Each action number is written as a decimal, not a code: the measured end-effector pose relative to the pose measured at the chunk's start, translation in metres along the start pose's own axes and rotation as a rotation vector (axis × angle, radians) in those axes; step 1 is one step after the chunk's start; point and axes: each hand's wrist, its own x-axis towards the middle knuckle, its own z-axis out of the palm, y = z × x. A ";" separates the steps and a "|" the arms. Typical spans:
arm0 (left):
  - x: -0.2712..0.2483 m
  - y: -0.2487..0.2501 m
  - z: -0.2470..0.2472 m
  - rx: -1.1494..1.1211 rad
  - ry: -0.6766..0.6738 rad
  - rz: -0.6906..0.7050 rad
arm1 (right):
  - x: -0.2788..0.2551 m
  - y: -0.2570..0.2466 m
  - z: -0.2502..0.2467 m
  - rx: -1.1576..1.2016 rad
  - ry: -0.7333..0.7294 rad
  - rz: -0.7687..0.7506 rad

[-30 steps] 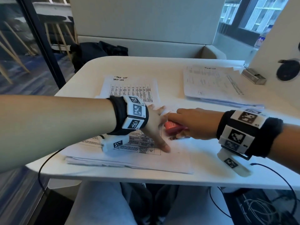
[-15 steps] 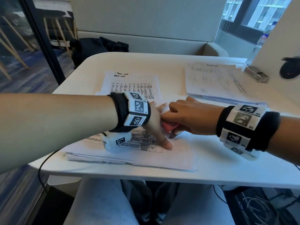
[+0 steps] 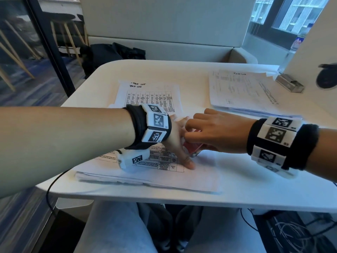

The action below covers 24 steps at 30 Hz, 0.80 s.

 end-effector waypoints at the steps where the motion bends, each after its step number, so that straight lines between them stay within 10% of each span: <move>1: 0.001 0.001 0.000 0.019 0.010 0.003 | 0.001 -0.001 0.000 -0.022 0.032 -0.038; 7: 0.002 0.001 0.001 0.042 -0.014 0.078 | 0.003 -0.002 -0.005 -0.074 0.064 -0.162; 15: 0.003 0.002 0.004 -0.017 0.035 -0.034 | 0.017 -0.013 -0.006 0.537 -0.378 0.407; 24: 0.003 -0.002 0.004 -0.071 0.014 -0.093 | 0.025 -0.005 -0.009 0.644 -0.470 0.601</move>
